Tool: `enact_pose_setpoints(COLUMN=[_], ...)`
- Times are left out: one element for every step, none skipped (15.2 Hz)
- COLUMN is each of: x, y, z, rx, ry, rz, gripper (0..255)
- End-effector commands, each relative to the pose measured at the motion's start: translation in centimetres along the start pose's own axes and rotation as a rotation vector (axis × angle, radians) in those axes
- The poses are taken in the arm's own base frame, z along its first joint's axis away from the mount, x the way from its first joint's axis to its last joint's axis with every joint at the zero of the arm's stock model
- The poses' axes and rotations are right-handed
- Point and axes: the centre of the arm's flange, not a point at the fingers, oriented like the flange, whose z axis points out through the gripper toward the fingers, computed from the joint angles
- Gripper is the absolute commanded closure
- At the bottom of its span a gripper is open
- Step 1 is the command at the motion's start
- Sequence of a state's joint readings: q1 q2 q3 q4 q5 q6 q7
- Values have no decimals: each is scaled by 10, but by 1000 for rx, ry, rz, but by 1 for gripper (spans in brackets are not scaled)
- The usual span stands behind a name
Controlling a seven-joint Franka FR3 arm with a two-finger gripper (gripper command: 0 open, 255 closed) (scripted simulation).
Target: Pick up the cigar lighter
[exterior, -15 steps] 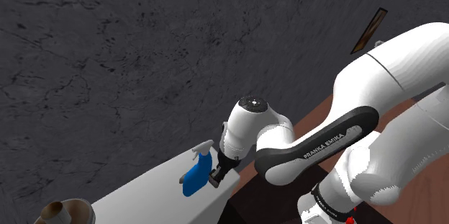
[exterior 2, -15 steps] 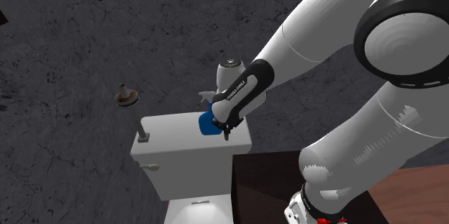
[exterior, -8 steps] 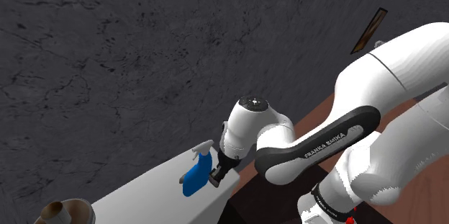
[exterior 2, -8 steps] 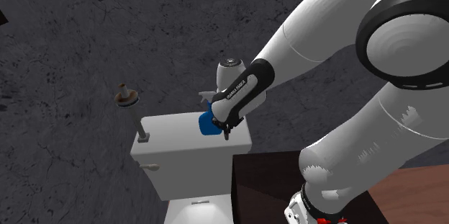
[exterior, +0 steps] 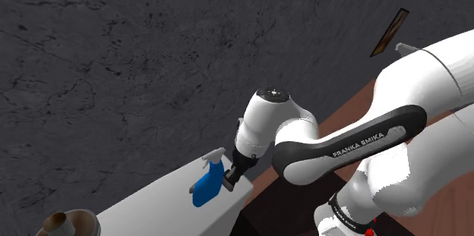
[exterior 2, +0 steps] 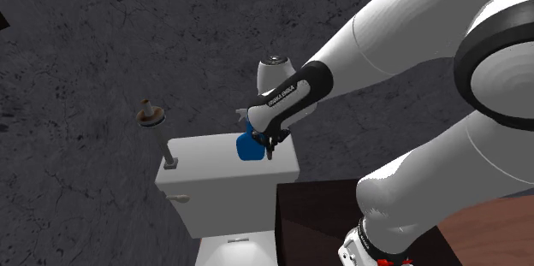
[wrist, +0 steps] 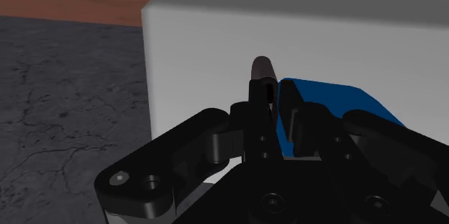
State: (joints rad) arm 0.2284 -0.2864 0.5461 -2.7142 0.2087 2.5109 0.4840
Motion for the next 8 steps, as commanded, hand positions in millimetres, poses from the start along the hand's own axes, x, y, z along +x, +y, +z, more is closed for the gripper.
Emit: enact_pose_setpoints(x=[0,1,1,1,1,2,2,2], y=[0,0,0,0,-1,-1,-1,-1], z=[-11,-16,-21,-27,-32,-37,-38,-38], rx=[0,0,0,0,0,0,0,0], ry=[-1,-1,-1,-1,-1,-1,-1,-1], rz=[0,0,0,0,0,0,0,0], gripper=[255,255,255,255,255,255,255,255])
